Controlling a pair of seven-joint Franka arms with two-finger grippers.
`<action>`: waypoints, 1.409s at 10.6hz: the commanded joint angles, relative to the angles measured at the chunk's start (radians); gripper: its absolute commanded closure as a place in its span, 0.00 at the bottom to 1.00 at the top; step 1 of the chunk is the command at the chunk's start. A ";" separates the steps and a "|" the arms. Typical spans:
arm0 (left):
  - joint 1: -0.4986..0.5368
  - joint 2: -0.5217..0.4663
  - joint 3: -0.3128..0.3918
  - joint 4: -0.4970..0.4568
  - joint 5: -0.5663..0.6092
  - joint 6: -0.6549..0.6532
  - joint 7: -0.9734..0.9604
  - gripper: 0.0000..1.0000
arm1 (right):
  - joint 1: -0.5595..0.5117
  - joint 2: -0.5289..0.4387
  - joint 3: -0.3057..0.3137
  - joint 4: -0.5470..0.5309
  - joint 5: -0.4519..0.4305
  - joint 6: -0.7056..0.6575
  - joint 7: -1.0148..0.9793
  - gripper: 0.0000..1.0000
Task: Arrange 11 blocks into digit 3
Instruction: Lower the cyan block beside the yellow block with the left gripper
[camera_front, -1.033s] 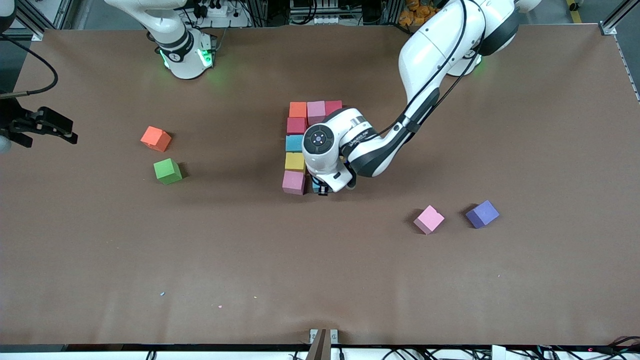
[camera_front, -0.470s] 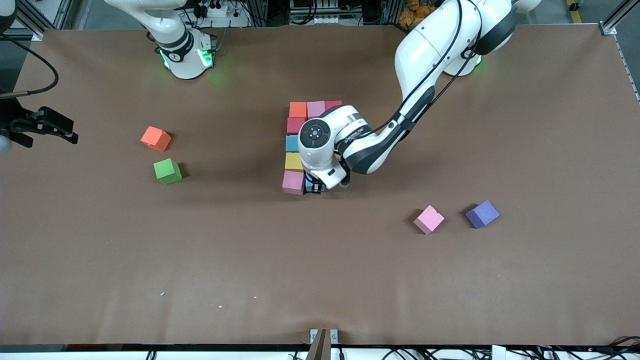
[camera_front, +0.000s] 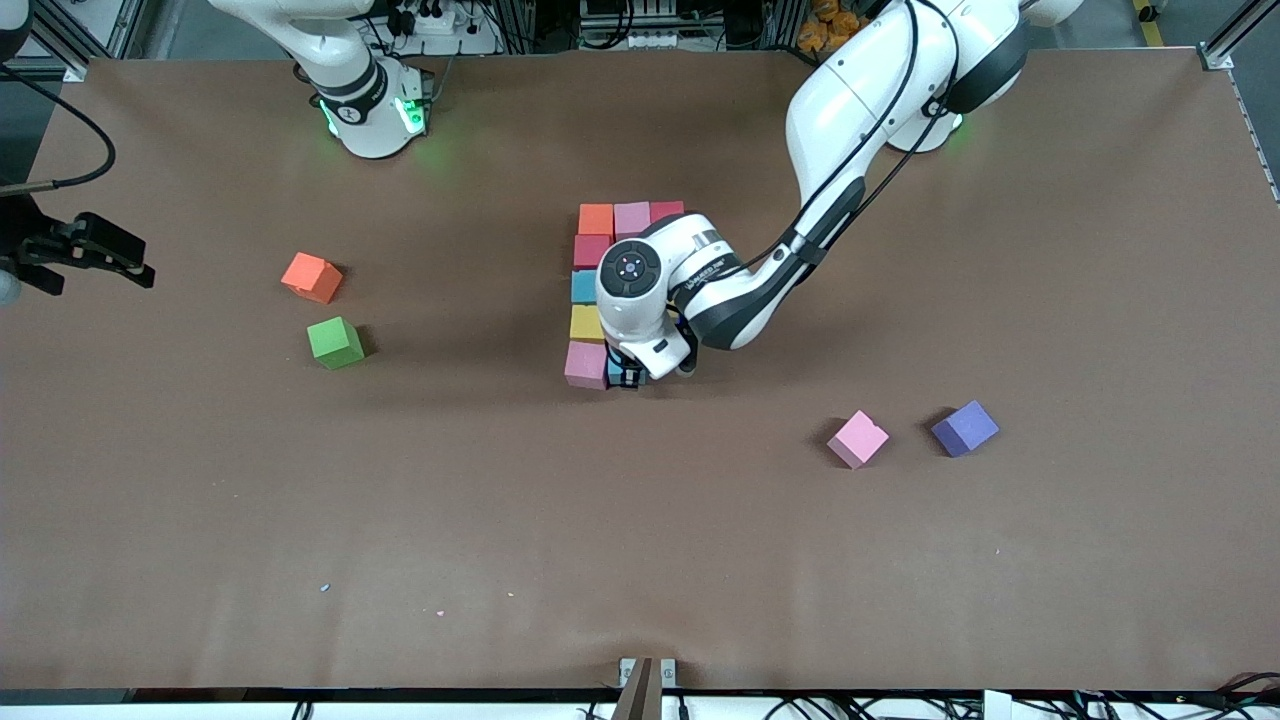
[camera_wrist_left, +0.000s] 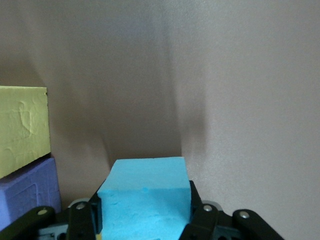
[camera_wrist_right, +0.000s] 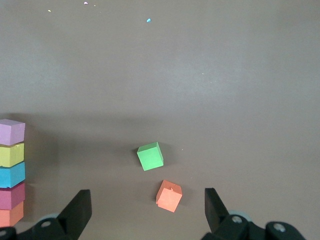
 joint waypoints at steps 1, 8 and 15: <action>-0.012 0.005 0.013 0.000 -0.022 0.023 -0.010 0.91 | 0.005 0.006 -0.002 0.017 0.014 -0.006 0.006 0.00; -0.013 0.010 0.015 0.000 -0.022 0.025 -0.008 0.00 | 0.006 0.006 -0.002 0.017 0.014 -0.006 0.008 0.00; 0.010 -0.108 0.003 -0.002 -0.023 -0.076 -0.001 0.00 | 0.035 0.008 -0.002 0.017 0.002 -0.003 0.008 0.00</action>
